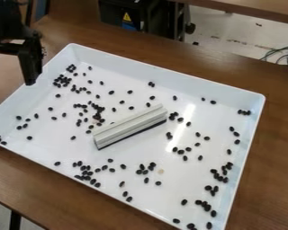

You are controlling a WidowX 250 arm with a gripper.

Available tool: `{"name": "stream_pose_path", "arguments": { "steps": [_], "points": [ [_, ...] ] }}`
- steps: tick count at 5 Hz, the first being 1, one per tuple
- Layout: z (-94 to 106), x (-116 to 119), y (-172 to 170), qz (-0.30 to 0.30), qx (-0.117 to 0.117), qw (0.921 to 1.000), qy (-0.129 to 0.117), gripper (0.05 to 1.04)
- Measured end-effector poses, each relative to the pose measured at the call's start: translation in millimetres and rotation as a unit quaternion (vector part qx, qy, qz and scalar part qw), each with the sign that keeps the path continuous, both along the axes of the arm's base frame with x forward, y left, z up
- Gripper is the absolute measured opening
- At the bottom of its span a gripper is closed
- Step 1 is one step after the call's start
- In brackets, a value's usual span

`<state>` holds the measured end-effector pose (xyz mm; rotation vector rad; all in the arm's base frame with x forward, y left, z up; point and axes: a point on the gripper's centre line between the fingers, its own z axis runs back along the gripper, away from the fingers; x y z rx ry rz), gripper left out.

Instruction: Sweep into pile

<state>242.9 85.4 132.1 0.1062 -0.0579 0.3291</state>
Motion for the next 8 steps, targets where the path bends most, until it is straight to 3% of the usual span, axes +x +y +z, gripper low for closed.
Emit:
{"name": "stream_pose_path", "arguments": {
  "steps": [1,2,3,4,5,6,7,8],
  "points": [
    [-5.0,-1.3,-2.2,-0.003,-0.003,0.9999,0.009,1.001],
    [-9.1,1.5,-16.4,-0.102,-0.003,0.9946,0.018,1.001],
    [-11.0,4.8,-55.0,-0.238,-0.035,0.9702,0.028,1.001],
    [-27.3,9.5,-90.4,-0.352,-0.077,0.9313,0.050,1.001],
    [-38.4,17.6,-117.1,-0.465,-0.109,0.8778,0.031,1.001],
    [-58.4,30.5,-123.9,-0.539,-0.089,0.8373,0.031,1.001],
    [-70.2,46.6,-119.8,-0.553,-0.059,0.8308,0.022,1.001],
    [-90.4,62.0,-115.9,-0.538,-0.045,0.8411,0.031,1.001]
  ]
}}
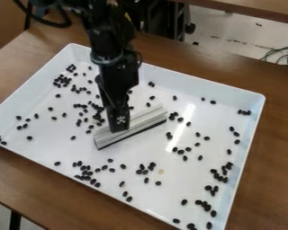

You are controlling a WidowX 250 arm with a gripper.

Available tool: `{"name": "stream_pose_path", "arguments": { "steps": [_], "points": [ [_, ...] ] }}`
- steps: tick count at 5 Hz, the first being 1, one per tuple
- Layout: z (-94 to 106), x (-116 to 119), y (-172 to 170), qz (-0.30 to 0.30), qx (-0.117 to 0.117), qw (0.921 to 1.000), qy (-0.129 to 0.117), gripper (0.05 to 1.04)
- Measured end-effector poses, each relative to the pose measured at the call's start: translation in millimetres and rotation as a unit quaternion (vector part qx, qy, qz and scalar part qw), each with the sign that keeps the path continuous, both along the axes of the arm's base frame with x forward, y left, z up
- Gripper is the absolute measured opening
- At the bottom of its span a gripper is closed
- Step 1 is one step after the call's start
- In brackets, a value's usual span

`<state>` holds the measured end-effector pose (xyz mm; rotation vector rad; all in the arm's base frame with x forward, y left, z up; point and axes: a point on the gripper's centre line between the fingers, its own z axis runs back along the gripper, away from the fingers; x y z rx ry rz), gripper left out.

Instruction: Sweep into pile

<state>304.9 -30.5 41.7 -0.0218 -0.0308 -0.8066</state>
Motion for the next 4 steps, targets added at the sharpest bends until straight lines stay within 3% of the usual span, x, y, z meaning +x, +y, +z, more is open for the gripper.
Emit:
{"name": "stream_pose_path", "arguments": {
  "steps": [1,3,4],
  "points": [
    [-12.4,5.4,-3.2,0.015,0.000,0.9999,-0.005,1.001],
    [-32.6,6.9,-6.9,0.016,-0.004,0.9998,0.010,0.962],
    [-38.5,10.7,-9.4,0.022,0.010,0.9997,0.003,0.657]
  ]
}}
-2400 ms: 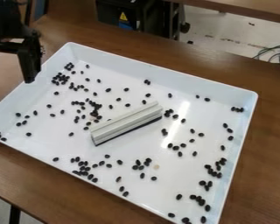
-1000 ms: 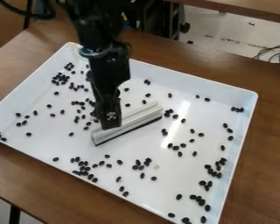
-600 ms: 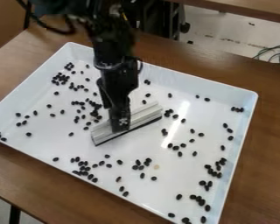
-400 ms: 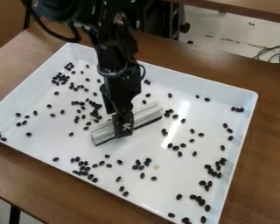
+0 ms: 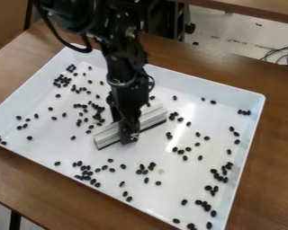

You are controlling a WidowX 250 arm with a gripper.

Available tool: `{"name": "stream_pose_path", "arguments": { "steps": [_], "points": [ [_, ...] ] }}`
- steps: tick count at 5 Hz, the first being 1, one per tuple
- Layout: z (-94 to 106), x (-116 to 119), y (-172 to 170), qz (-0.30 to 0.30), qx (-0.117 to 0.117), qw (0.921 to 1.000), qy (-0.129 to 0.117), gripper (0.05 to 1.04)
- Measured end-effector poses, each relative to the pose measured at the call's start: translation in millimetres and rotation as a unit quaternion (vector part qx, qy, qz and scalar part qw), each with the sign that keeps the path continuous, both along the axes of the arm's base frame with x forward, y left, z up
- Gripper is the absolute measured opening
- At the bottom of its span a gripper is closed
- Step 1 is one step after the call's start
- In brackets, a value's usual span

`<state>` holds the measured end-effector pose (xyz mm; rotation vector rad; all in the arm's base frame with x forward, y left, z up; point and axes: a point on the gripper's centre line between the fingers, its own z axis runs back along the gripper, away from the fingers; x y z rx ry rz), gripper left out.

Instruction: Sweep into pile

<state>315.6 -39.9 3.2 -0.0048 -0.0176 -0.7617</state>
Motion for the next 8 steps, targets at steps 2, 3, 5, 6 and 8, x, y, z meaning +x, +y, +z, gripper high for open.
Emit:
{"name": "stream_pose_path", "arguments": {
  "steps": [2,3,5,6,8],
  "points": [
    [1.0,-2.1,-0.4,0.011,0.011,0.9999,0.006,0.358],
    [43.2,-5.8,-23.0,0.071,0.005,0.9972,-0.024,0.358],
    [67.1,-18.4,-90.4,0.250,-0.063,0.9662,0.008,0.358],
    [51.2,-20.9,-126.8,0.293,-0.084,0.9525,0.002,0.358],
    [29.6,-18.3,-164.3,0.298,-0.133,0.9453,-0.008,0.358]
  ]
}}
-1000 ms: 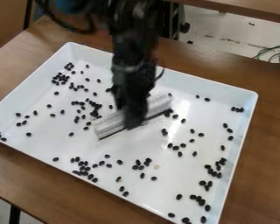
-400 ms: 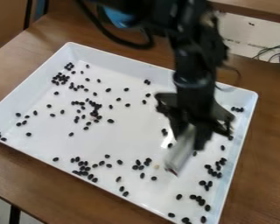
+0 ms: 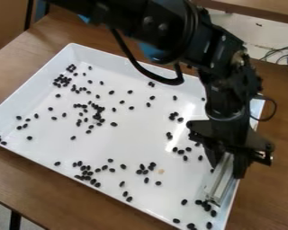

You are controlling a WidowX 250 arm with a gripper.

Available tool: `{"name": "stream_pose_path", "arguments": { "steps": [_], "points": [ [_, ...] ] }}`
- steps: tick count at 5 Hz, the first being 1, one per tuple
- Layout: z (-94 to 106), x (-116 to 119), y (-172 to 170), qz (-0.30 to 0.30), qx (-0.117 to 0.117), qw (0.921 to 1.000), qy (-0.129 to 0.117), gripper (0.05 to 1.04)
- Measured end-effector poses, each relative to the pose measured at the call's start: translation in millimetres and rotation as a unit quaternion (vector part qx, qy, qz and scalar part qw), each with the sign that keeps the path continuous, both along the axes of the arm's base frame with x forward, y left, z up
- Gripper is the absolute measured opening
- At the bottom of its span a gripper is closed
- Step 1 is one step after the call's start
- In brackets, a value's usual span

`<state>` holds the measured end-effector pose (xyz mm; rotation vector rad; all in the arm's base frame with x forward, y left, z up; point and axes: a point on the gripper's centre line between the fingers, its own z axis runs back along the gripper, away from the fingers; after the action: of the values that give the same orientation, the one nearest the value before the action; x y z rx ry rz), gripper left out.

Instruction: Sweep into pile

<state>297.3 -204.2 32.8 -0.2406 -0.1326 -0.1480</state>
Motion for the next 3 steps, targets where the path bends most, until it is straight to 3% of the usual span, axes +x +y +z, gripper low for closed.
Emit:
{"name": "stream_pose_path", "arguments": {
  "steps": [1,2,3],
  "points": [
    [-4.1,2.1,-1.3,-0.007,-0.010,0.9999,-0.001,0.358],
    [-15.6,9.1,25.9,0.030,-0.019,0.9994,-0.001,0.358],
    [-29.0,13.1,51.5,0.041,-0.005,0.9989,0.021,0.358]
  ]
}}
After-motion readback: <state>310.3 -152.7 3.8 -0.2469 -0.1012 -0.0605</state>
